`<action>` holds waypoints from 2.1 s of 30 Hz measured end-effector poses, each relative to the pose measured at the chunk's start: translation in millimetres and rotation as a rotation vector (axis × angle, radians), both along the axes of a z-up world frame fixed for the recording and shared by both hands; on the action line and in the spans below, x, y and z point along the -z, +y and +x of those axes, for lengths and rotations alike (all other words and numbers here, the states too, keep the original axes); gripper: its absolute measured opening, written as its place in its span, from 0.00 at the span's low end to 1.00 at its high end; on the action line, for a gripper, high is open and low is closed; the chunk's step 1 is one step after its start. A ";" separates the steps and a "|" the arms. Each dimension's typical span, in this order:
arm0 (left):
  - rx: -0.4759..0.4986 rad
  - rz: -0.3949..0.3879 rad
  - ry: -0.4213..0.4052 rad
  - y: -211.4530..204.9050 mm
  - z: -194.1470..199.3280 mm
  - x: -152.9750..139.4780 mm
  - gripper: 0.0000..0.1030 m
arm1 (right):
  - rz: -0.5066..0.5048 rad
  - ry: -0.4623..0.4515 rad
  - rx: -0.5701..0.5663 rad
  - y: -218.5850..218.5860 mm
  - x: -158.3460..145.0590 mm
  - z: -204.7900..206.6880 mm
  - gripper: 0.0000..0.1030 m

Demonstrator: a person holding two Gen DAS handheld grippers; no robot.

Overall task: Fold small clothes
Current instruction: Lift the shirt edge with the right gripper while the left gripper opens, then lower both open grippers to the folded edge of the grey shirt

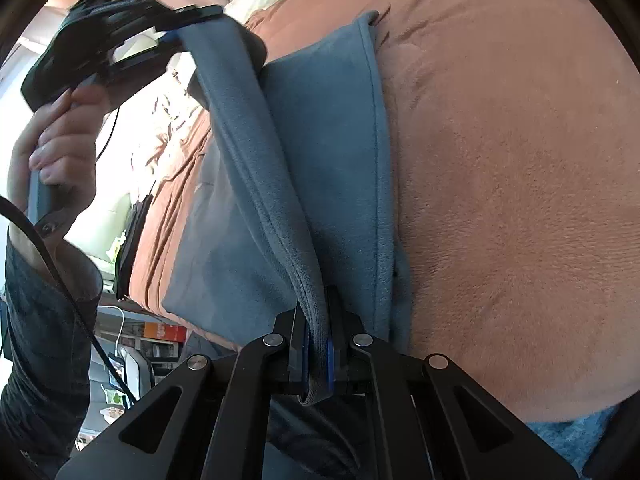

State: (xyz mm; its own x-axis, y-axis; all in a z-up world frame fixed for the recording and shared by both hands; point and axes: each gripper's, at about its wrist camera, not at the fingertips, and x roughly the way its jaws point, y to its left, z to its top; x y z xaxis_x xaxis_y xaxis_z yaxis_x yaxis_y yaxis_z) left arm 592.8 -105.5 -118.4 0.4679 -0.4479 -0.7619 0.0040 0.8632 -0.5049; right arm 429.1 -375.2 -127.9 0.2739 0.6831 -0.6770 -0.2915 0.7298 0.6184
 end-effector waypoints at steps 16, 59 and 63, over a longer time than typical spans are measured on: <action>0.067 0.044 0.080 -45.3 55.7 62.3 0.10 | 0.069 -0.007 0.023 -5.5 18.3 -1.7 0.02; -0.055 0.045 0.068 146.0 -152.2 76.1 0.66 | -0.187 -0.043 0.108 2.9 -16.6 -14.1 0.38; -0.048 0.014 0.090 145.7 -169.4 85.7 0.61 | -0.258 -0.061 0.098 9.5 -16.1 -14.1 0.38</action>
State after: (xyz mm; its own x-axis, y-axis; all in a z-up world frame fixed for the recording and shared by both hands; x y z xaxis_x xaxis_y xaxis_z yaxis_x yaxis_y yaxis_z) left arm 423.4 40.2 -204.0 0.4174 -0.4158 -0.8080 -0.0824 0.8682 -0.4893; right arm 415.1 -365.7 -111.8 0.3759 0.4586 -0.8052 -0.2428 0.8873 0.3921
